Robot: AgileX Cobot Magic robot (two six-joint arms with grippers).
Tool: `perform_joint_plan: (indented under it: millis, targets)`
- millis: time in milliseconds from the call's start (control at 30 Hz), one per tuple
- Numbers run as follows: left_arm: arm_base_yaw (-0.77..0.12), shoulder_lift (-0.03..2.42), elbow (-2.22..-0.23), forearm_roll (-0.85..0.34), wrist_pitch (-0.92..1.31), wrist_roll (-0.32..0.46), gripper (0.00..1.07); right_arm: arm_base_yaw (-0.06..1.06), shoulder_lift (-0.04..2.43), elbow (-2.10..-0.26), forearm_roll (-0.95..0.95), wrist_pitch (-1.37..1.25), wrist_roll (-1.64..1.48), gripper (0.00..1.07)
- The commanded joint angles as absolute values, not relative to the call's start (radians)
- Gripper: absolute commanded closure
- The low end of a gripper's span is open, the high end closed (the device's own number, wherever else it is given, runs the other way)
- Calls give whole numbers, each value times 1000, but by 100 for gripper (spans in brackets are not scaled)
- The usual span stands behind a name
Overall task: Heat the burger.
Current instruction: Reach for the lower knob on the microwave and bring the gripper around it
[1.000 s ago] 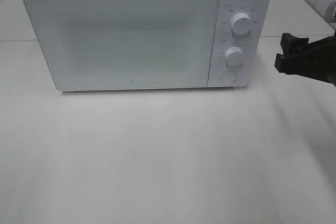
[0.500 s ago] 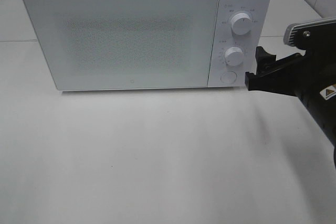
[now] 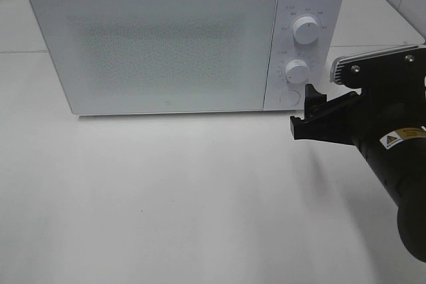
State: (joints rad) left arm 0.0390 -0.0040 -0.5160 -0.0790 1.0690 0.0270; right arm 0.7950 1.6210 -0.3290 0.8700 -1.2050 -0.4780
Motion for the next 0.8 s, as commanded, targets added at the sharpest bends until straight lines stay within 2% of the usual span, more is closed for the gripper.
perform_joint_plan:
  millis: [33, 467, 800]
  targets:
    - [44, -18, -516, -80, 1068, 24, 6, 800, 1621, -338, 873, -1274, -490, 31]
    - [44, -18, -516, -80, 1068, 24, 6, 799, 1622, -347, 873, -1303, -476, 31]
    - [44, -18, -516, -80, 1068, 24, 6, 703, 1687, -411, 731, -1249, -383, 30]
